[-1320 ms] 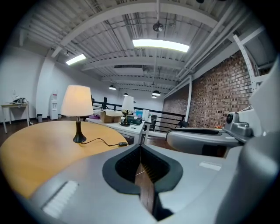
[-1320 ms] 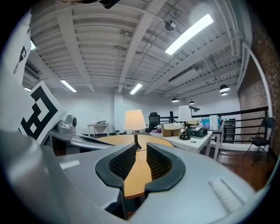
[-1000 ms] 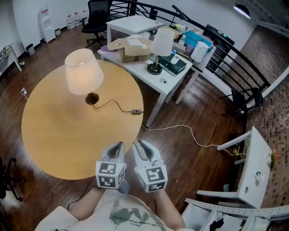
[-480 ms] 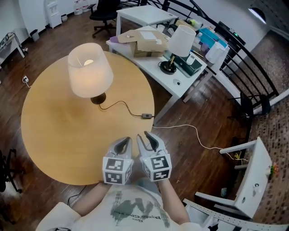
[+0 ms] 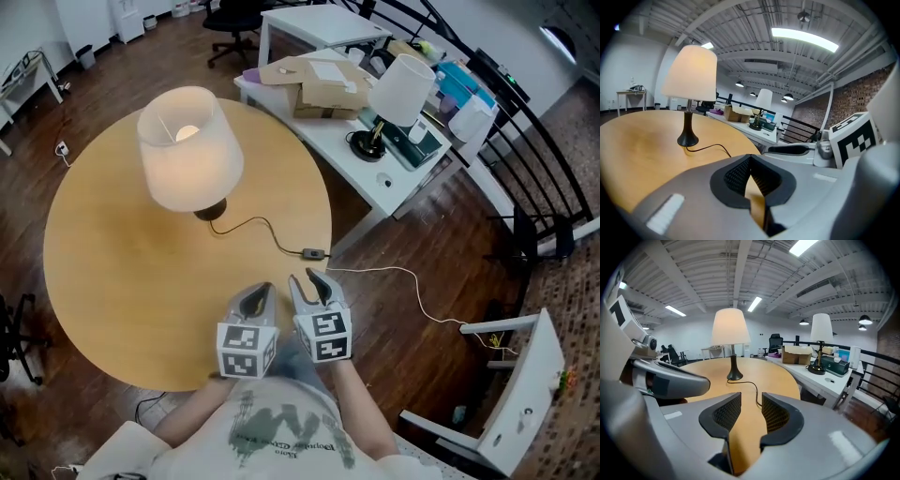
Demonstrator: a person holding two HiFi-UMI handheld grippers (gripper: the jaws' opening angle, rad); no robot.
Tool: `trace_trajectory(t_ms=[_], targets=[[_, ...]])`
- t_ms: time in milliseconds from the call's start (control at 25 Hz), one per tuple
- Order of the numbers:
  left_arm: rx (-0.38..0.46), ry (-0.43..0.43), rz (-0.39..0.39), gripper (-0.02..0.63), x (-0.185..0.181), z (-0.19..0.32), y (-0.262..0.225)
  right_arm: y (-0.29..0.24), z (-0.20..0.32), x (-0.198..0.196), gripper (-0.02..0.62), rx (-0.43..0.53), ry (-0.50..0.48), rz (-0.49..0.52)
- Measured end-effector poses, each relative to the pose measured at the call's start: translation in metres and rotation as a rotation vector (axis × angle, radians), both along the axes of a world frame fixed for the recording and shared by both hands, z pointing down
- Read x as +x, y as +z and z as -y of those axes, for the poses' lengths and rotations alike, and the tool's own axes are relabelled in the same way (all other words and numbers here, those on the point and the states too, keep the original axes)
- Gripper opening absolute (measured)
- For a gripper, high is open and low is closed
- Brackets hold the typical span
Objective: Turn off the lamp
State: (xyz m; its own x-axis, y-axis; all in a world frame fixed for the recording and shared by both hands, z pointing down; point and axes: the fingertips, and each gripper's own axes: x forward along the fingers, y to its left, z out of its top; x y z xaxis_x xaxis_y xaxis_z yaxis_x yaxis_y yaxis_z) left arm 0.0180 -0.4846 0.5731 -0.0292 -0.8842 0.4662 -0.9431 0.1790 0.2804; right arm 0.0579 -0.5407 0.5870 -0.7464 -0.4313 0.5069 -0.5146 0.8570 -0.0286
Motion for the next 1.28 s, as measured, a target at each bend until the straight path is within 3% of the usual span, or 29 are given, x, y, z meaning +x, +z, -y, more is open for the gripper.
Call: trace_trajectory(t_ms=[560, 960, 1280], targets=[[-0.098, -0.059, -0.048, -0.005, -0.012, 0.036, 0.043, 0.062, 0.067, -0.006, 0.158, -0.015, 0.003, -0.147], [-0.128, -0.07, -0.054, -0.005, -0.016, 0.042, 0.051, 0.092, 0.075, -0.007, 0.158, -0.04, 0.012, -0.202], [-0.148, -0.089, -0.051, -0.005, -0.022, 0.041, 0.058, 0.102, 0.081, -0.011, 0.122, 0.038, 0.022, -0.251]])
